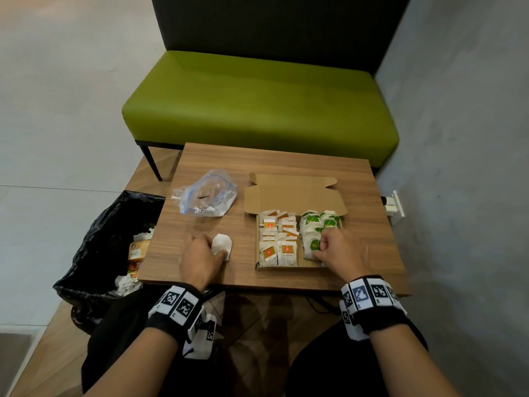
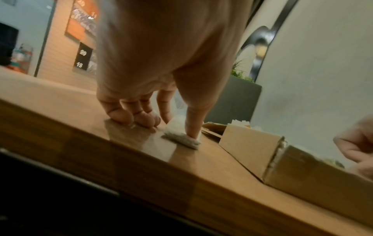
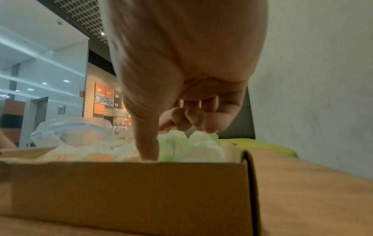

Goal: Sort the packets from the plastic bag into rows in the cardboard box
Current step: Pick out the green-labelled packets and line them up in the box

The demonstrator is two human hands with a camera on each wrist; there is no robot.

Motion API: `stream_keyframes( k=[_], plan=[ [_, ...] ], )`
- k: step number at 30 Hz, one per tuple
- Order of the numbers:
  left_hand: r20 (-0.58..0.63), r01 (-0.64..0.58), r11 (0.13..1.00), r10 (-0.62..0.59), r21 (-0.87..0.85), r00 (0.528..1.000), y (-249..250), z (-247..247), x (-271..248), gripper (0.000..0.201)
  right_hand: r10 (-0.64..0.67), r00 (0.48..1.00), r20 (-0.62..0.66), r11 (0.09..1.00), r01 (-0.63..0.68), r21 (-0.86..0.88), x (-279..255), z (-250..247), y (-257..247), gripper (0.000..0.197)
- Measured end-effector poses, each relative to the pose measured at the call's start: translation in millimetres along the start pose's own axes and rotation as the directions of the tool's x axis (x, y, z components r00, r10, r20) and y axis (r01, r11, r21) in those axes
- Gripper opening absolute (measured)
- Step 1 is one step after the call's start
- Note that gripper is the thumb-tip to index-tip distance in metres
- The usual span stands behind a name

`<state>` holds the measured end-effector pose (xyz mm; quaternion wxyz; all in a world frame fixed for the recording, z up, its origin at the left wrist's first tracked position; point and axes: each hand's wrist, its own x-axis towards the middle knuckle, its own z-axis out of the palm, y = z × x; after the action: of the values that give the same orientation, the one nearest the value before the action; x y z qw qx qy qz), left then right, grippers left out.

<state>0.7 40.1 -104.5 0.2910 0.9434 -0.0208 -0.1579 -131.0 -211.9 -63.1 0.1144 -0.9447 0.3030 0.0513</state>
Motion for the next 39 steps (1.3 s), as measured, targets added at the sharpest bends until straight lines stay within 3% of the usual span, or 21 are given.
stream_keyframes(
  k=[6, 10, 12, 15, 17, 22, 27, 30, 33, 36, 39],
  plan=[
    [0.074, 0.042, 0.95, -0.02, -0.308, 0.997, 4, -14, -16, 0.017, -0.056, 0.993, -0.105, 0.983, 0.073, 0.17, -19, -9, -5, 0.027],
    [-0.036, -0.166, 0.877, 0.168, -0.451, 0.985, 14, -33, -39, 0.022, -0.199, 0.97, -0.138, 0.871, 0.24, 0.429, -40, -16, -30, 0.014],
    [-0.076, -0.281, 0.849, 0.277, -0.446, 0.958, 23, -39, -55, 0.023, -0.303, 0.936, -0.18, 0.78, 0.352, 0.518, -50, -17, -45, 0.029],
    [-0.048, -0.391, 0.788, 0.421, -0.475, 0.906, 33, -37, -76, 0.018, -0.43, 0.845, -0.318, 0.671, 0.534, 0.514, -60, -20, -58, 0.042],
    [-0.02, -0.43, 0.749, 0.487, -0.503, 0.873, 38, -33, -86, 0.016, -0.463, 0.82, -0.336, 0.655, 0.572, 0.494, -63, -22, -61, 0.04],
    [0.022, -0.479, 0.725, 0.562, -0.495, 0.827, 44, -25, -100, 0.016, -0.501, 0.811, -0.302, 0.668, 0.584, 0.46, -67, -23, -51, 0.018],
    [0.043, -0.513, 0.732, 0.591, -0.449, 0.805, 42, -12, -103, 0.013, -0.477, 0.857, -0.196, 0.669, 0.499, 0.551, -71, -24, -34, 0.011],
    [0.082, -0.516, 0.799, 0.563, -0.309, 0.823, 45, -3, -98, 0.028, -0.364, 0.897, -0.251, 0.747, 0.442, 0.496, -59, -29, -18, 0.01],
    [0.197, -0.483, 0.856, 0.513, -0.183, 0.836, 48, 4, -92, 0.047, -0.227, 0.912, -0.341, 0.866, 0.349, 0.358, -41, -36, 3, 0.012],
    [0.267, -0.53, 0.847, 0.521, -0.043, 0.811, 47, 13, -88, 0.049, -0.206, 0.952, -0.224, 0.915, 0.269, 0.3, -24, -37, 19, 0.012],
    [0.26, -0.555, 0.832, 0.538, -0.007, 0.802, 44, 18, -85, 0.044, -0.231, 0.97, -0.071, 0.929, 0.242, 0.28, -16, -35, 27, 0.01]
  ],
)
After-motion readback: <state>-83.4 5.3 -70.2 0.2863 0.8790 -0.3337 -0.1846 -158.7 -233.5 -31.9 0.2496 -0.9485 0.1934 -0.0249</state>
